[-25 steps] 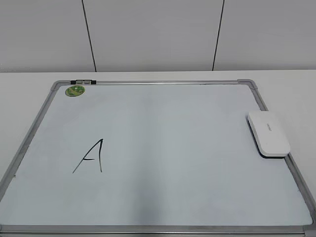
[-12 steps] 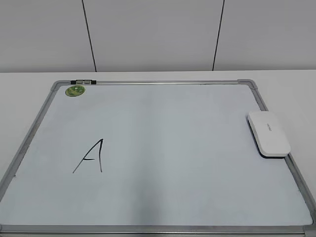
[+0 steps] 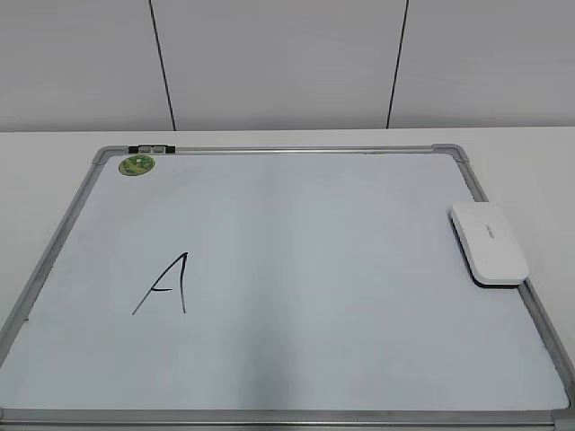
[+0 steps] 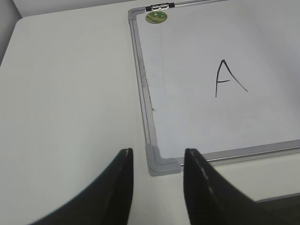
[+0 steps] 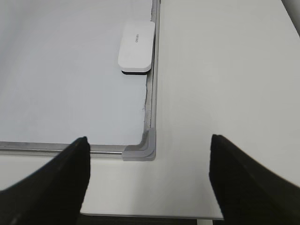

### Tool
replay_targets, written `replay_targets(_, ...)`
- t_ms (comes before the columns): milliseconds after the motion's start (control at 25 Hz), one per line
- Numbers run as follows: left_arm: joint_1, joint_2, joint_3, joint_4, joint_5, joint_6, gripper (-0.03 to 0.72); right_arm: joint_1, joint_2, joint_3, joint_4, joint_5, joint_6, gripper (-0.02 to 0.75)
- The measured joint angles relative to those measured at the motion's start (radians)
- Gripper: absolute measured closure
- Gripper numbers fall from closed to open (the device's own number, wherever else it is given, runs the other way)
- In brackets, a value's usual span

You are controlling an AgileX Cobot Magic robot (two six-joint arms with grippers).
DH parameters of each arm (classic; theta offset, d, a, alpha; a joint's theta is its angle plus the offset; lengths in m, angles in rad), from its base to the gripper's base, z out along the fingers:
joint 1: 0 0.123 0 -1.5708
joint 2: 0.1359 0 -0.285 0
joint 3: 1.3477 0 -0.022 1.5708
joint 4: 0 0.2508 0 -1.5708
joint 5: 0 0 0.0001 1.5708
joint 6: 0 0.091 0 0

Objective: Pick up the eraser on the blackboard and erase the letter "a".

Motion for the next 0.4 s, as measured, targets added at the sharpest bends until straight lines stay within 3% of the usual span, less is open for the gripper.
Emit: replay_targets(400, 0.000, 0.000, 0.000, 0.000, 0.000, 0.000, 0.426, 0.000, 0.000, 0.000, 0.000, 0.000, 0.000, 0.149)
